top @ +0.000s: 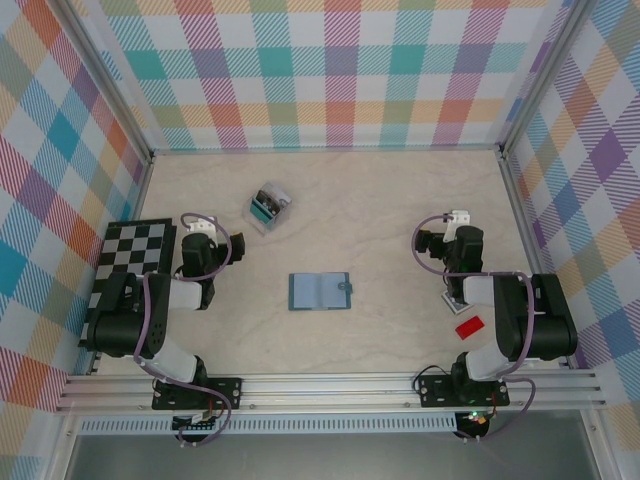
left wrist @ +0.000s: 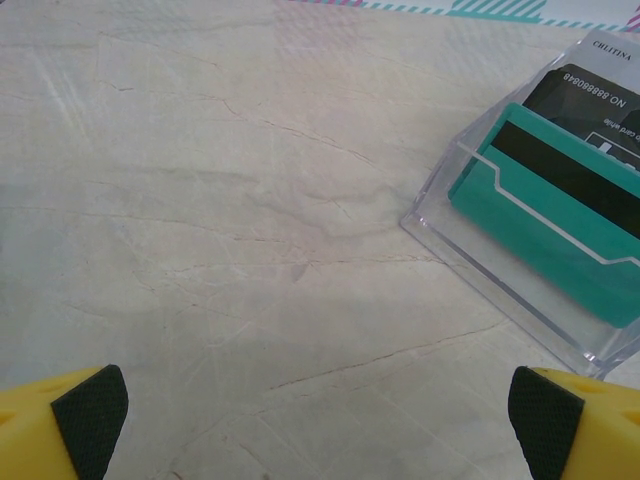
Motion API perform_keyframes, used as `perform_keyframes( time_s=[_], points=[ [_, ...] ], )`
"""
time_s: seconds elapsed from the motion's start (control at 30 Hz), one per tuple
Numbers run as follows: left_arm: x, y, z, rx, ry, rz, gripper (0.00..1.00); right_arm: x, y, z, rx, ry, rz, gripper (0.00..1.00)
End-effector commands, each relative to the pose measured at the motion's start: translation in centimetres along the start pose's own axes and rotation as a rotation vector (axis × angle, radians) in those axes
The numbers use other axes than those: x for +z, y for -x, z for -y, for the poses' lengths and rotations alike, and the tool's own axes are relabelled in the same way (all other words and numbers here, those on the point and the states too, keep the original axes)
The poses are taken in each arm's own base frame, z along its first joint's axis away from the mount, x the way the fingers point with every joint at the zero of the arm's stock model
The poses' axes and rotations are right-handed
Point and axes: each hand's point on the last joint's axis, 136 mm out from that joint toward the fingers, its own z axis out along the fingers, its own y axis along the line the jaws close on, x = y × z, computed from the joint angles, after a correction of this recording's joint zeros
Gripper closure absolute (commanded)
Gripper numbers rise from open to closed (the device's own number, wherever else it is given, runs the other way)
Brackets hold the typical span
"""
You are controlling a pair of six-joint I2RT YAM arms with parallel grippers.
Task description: Take the credit cards out of the card holder
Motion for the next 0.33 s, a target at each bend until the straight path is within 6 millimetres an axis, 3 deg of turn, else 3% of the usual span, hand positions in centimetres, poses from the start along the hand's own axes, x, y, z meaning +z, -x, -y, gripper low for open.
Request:
perform_keyframes(
  time_s=[0.0,0.3],
  points=[
    [0.28,0.58,0.50,0.016,-0.007,0.007,0.00,0.06,0.76,-0.09,-0.010,0.014,0.034,0.00],
    [0.28,0.61,0.56,0.018,-0.010,0.009,0.00,0.04,0.70,-0.20,-0.015,0.022,0.033,0.00]
  ],
)
